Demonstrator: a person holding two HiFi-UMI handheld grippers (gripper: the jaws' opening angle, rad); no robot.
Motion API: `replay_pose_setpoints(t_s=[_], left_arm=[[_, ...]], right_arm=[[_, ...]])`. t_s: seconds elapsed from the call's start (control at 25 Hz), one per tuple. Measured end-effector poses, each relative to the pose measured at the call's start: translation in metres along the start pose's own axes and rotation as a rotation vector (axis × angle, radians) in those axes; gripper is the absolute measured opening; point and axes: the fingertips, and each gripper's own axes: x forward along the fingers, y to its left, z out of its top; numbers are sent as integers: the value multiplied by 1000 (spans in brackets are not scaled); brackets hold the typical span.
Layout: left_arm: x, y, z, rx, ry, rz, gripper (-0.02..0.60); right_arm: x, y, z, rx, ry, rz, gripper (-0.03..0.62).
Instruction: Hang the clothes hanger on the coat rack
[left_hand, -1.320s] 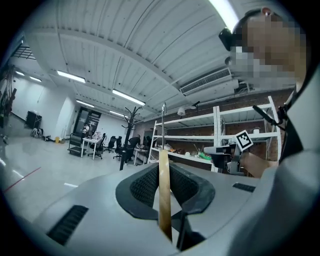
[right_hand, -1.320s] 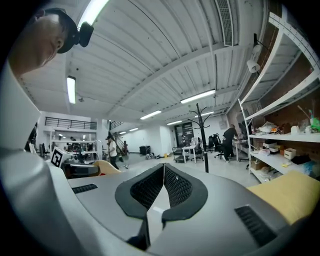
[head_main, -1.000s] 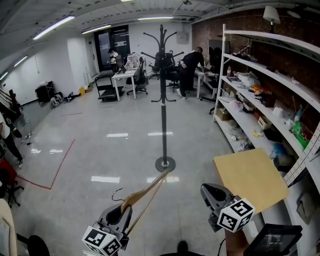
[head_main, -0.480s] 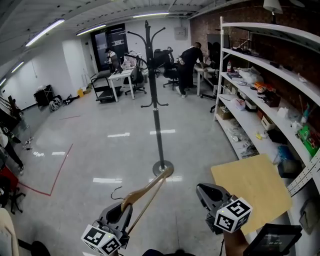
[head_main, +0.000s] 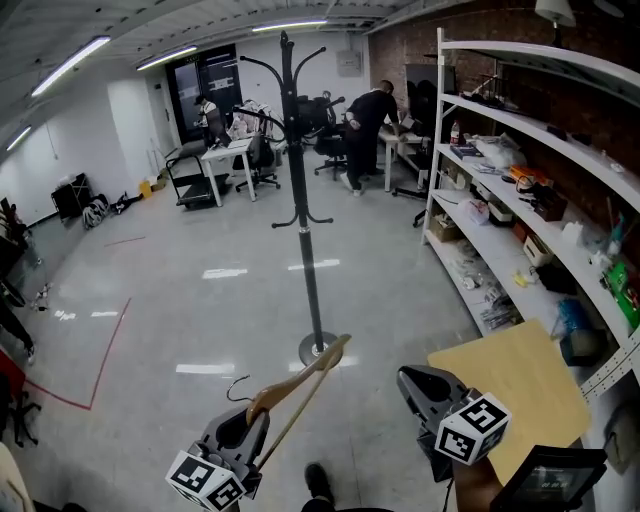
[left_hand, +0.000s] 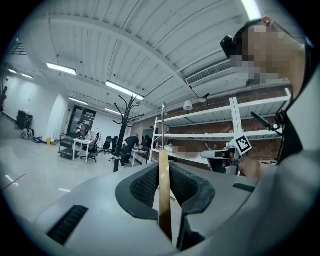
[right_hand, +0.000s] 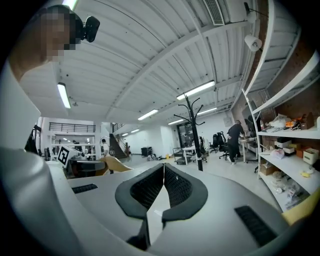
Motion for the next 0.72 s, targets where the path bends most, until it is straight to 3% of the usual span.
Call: replay_pose_setpoints(t_s=[0.44, 0.72], left_arm=[[88, 134, 43, 44, -1, -125, 52], [137, 178, 44, 25, 7, -155, 52]], right_arm=[[153, -39, 38, -10, -36, -62, 8], [203, -69, 32, 9, -10, -78, 8]])
